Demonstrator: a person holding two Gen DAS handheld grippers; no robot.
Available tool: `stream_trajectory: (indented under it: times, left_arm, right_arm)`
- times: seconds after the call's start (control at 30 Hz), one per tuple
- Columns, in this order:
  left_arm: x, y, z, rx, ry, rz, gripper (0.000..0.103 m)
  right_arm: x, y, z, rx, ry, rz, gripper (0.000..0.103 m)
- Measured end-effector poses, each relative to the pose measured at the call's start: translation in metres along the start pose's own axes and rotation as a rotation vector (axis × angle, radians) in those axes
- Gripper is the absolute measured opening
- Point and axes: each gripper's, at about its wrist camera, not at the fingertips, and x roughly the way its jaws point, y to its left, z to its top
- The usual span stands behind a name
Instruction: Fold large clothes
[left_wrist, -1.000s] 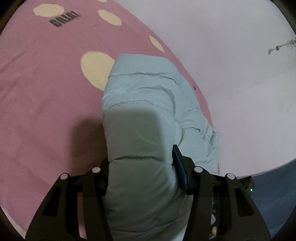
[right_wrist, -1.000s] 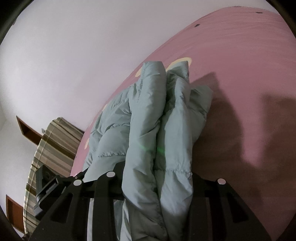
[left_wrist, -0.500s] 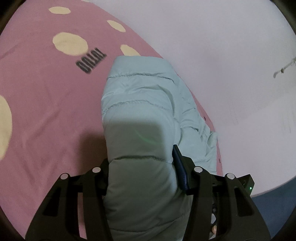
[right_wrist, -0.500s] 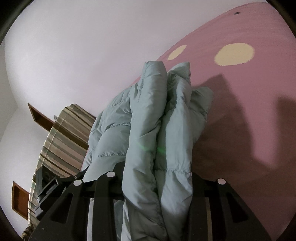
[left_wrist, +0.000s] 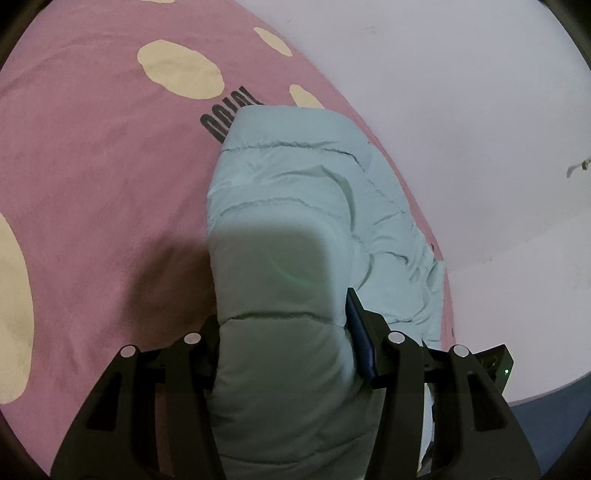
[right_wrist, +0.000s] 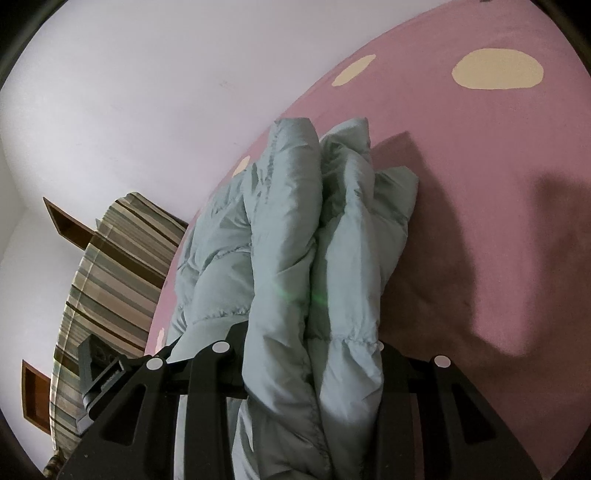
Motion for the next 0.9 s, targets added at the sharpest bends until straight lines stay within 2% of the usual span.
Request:
stream_trajectory:
  times: [0.13,0.23,0.3,0.43,0.63,0.67,0.7,0.73,0.8,0.9]
  left_arm:
    - [0.002,0.003,0.002,-0.003,0.006,-0.01,0.054]
    - [0.003,0.012,0.006,-0.038,0.014,-0.029,0.058]
    - [-0.002,0.018,0.003,-0.052,0.016,-0.039,0.062]
    - [-0.026,0.026,-0.015,-0.051,0.009,-0.048,0.071]
    - [-0.039,0.035,-0.046,-0.071,0.055,-0.095,0.074]
    - [-0.038,0.033,-0.048,-0.06,0.06,-0.098,0.072]
    - [-0.039,0.03,-0.052,-0.035,0.056,-0.085,0.066]
    - [-0.04,0.028,-0.055,-0.016,0.05,-0.074,0.061]
    - [-0.042,0.025,-0.057,0.003,0.048,-0.072,0.054]
    - [-0.046,0.02,-0.06,0.042,0.045,-0.058,0.047]
  right_arm:
    - [0.0,0.009,0.002,0.0,0.0,-0.021,0.041]
    - [-0.006,0.017,0.0,-0.013,0.001,-0.055,0.053]
    - [-0.013,0.017,-0.005,-0.005,-0.003,-0.055,0.065]
    - [-0.028,0.01,-0.016,0.035,0.003,-0.037,0.067]
    - [-0.038,-0.008,-0.04,0.116,0.07,0.035,0.067]
    - [-0.037,-0.007,-0.043,0.116,0.081,0.043,0.065]
    - [-0.037,-0.007,-0.046,0.107,0.08,0.038,0.056]
    - [-0.038,-0.005,-0.048,0.09,0.081,0.03,0.052]
    - [-0.039,-0.002,-0.051,0.077,0.091,0.032,0.033]
    - [-0.038,0.009,-0.054,0.041,0.09,0.022,0.027]
